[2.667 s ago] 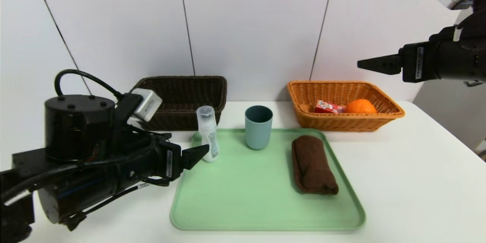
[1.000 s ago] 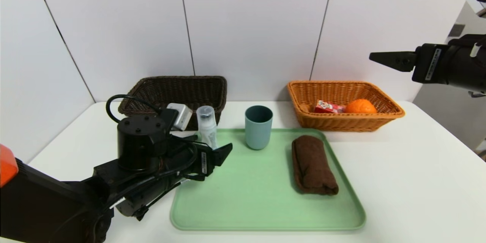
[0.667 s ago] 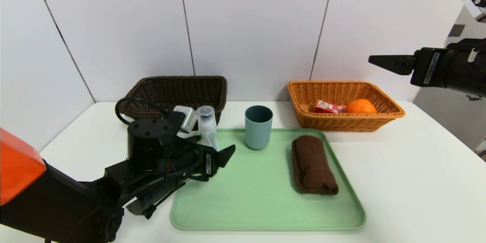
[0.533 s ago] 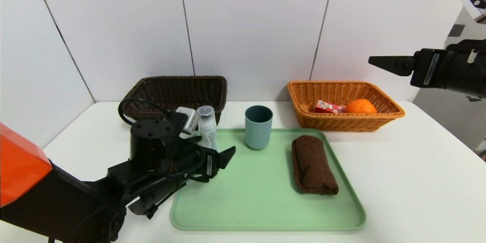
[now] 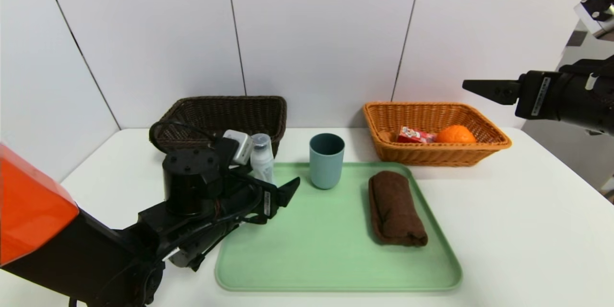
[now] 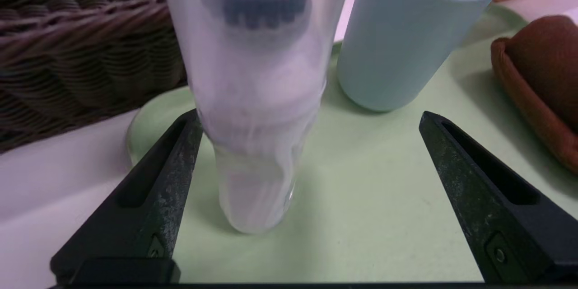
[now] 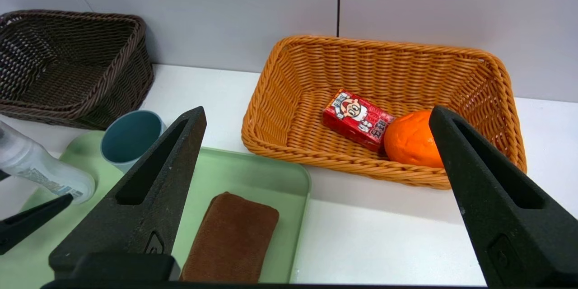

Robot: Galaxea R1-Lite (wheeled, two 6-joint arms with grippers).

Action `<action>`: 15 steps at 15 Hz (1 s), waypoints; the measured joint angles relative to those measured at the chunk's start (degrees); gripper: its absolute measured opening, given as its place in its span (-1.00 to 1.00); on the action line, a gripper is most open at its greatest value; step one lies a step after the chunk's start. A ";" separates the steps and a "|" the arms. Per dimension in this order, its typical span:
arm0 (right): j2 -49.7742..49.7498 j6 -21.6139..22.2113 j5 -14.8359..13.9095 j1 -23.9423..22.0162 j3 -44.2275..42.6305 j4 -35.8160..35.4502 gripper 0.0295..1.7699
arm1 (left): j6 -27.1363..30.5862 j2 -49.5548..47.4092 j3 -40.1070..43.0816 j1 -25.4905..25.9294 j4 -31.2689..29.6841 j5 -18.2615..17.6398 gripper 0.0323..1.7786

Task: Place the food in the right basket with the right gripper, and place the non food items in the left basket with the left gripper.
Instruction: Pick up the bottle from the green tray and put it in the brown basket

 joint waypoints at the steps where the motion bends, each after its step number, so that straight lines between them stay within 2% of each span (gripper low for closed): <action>1: 0.00 -0.06 0.04 -0.02 0.06 -0.23 0.92 | 0.00 0.15 0.01 0.00 -0.35 0.00 0.90; 5: 0.20 -0.26 0.39 0.22 0.11 -3.06 0.92 | 0.00 1.07 0.06 0.00 -0.94 0.10 0.90; 9: 0.24 -0.20 0.44 0.33 -0.13 -3.15 0.92 | 3.89 1.96 -0.16 0.56 -2.65 0.05 0.90; 15: 0.00 -0.15 0.37 0.69 0.46 -3.17 0.92 | 4.46 2.84 -2.39 2.76 -2.38 -0.20 0.90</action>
